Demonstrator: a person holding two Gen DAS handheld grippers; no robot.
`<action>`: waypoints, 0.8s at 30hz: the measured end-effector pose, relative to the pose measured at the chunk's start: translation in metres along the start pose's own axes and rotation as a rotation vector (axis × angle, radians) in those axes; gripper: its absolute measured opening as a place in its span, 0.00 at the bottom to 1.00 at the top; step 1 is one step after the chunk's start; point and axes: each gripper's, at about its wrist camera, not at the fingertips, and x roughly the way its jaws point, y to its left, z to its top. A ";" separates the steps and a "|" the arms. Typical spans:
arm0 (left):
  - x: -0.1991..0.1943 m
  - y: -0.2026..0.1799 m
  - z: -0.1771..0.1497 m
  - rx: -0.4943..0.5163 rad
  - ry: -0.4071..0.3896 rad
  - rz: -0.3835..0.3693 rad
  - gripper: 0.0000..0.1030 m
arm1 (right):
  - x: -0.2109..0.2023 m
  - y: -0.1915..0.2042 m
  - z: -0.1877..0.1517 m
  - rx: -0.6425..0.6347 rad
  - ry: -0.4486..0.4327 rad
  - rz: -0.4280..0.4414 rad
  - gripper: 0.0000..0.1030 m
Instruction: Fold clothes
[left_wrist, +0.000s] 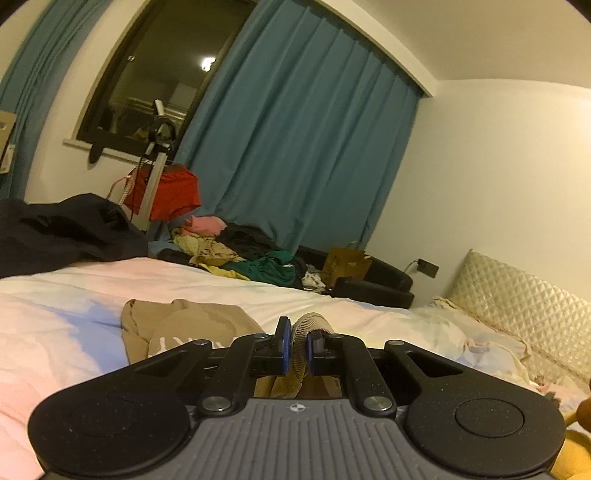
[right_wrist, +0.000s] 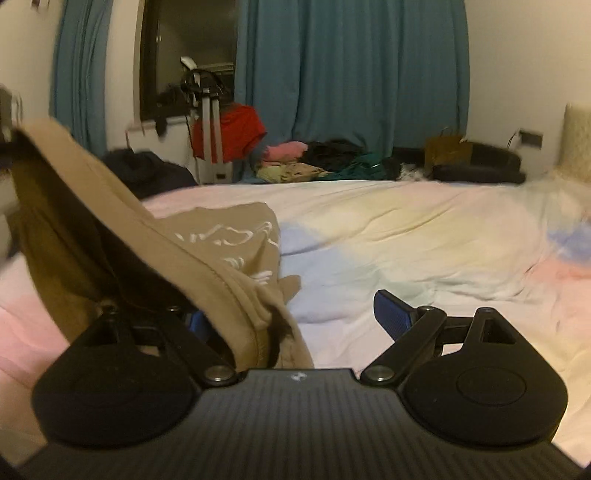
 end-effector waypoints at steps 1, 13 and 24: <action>0.003 0.002 0.000 -0.003 0.021 0.012 0.09 | 0.004 -0.003 -0.001 0.018 0.009 -0.025 0.86; 0.037 0.028 -0.018 -0.014 0.240 0.168 0.27 | 0.011 -0.021 0.044 0.053 -0.113 0.057 0.84; 0.057 -0.006 -0.044 0.248 0.216 0.279 0.58 | 0.013 -0.042 0.047 0.183 -0.188 0.155 0.84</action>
